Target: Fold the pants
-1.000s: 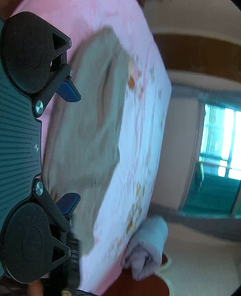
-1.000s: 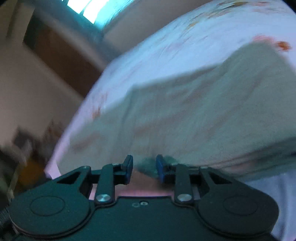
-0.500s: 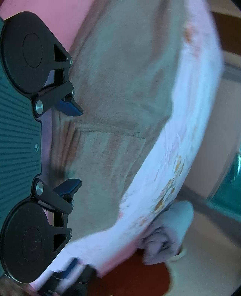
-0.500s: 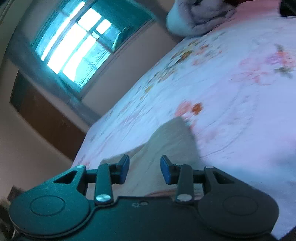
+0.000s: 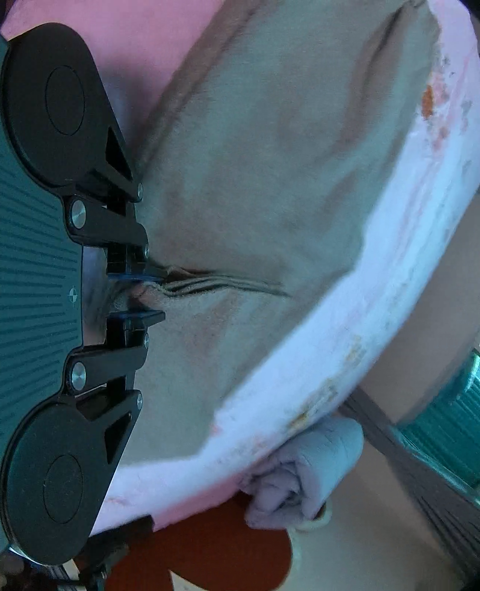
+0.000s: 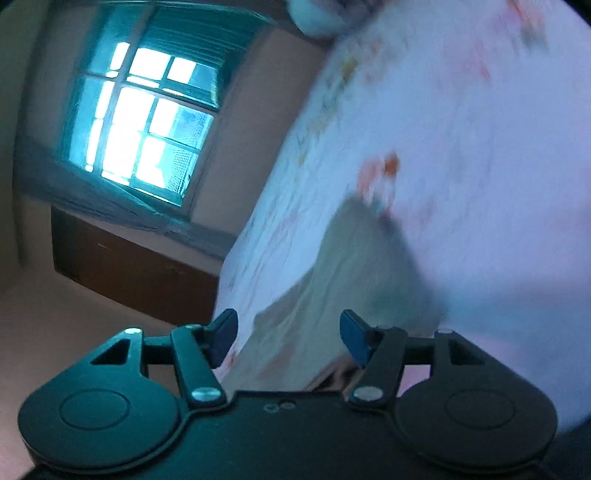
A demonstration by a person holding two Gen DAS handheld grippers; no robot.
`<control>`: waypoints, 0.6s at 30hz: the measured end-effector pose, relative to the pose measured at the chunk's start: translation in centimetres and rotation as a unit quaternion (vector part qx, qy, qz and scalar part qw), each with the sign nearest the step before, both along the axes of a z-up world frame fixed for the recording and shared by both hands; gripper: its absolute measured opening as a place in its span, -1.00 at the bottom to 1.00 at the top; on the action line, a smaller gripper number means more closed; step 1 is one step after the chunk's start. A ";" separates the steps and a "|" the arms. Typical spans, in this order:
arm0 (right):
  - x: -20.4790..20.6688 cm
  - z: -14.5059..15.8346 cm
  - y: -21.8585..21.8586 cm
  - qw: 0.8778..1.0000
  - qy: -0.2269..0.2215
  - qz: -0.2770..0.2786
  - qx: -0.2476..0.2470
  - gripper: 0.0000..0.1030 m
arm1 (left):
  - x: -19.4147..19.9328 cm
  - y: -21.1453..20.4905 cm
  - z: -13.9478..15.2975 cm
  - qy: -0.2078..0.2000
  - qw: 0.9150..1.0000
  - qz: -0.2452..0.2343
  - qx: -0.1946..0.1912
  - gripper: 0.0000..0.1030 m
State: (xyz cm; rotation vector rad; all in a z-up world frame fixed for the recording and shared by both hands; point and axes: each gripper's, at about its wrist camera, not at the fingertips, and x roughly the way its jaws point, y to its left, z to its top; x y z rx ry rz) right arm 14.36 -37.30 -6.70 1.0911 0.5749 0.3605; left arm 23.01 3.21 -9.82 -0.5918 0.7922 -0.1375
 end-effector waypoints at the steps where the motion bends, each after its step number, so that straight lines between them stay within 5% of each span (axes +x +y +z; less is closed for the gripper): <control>1: 0.0 -0.4 0.4 1.000 0.012 0.002 0.010 0.06 | 0.0 0.0 -0.3 0.000 1.000 0.002 -0.005 -0.69; 10: 1.6 -3.2 2.4 0.994 0.087 0.012 0.066 0.06 | 0.5 0.0 -0.2 0.000 1.000 -0.014 0.004 -0.65; 15: 2.8 -5.6 2.1 0.989 0.099 -0.043 0.106 0.06 | 0.5 1.3 0.6 0.000 1.000 -0.019 0.005 -0.65; 18: 2.8 -6.0 1.4 0.986 0.098 -0.082 0.111 -0.16 | 0.5 1.4 0.6 -0.002 1.000 -0.022 0.006 -0.64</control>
